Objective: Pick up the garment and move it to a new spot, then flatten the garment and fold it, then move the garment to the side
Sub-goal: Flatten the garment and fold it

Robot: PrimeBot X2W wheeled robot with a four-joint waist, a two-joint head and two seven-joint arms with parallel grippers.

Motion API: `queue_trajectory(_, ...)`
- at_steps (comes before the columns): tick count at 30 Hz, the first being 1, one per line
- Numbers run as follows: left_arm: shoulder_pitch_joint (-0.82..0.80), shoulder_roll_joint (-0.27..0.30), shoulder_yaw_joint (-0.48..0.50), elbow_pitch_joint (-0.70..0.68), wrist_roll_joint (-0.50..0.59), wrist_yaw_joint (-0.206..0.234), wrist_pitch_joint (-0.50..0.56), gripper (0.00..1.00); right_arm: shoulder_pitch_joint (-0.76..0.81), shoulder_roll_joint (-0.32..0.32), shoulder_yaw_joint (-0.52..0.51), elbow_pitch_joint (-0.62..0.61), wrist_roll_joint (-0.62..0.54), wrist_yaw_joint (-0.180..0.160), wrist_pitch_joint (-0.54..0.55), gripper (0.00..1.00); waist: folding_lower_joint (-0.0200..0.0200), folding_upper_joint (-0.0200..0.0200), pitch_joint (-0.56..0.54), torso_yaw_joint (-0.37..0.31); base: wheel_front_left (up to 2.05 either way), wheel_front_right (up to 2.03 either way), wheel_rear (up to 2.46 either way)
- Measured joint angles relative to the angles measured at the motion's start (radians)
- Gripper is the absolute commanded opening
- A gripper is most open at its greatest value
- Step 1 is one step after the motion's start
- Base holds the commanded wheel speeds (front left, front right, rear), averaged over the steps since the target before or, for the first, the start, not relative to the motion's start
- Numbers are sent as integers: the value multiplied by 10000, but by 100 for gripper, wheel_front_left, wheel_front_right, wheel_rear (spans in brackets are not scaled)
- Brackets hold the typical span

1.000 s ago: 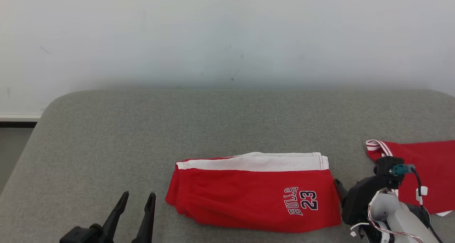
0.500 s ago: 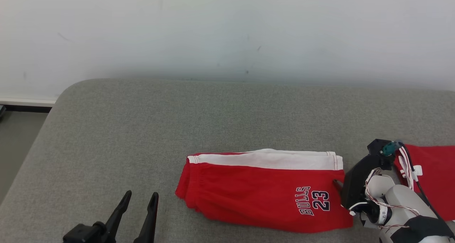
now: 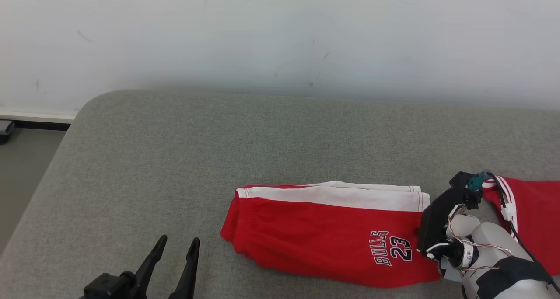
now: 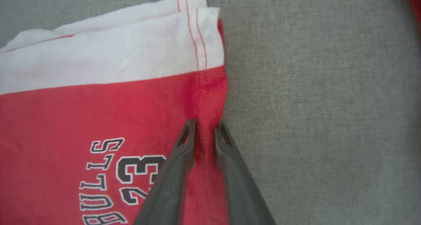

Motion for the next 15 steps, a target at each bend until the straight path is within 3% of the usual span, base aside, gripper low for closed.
queue_trajectory(2,-4,-4,-19,0,2,0,31,100,-43,-6,-44,115,17,0,2,0,0,0,7,26,0,0,0)
queue_trajectory(7,-4,2,-33,12,2,0,84,100,-256,-35,-25,337,88,2,104,0,0,0,3,64,0,0,0)
queue_trajectory(15,25,42,-19,46,0,0,86,100,-337,-644,-21,405,86,161,454,0,-1,-1,-151,1,0,0,0)
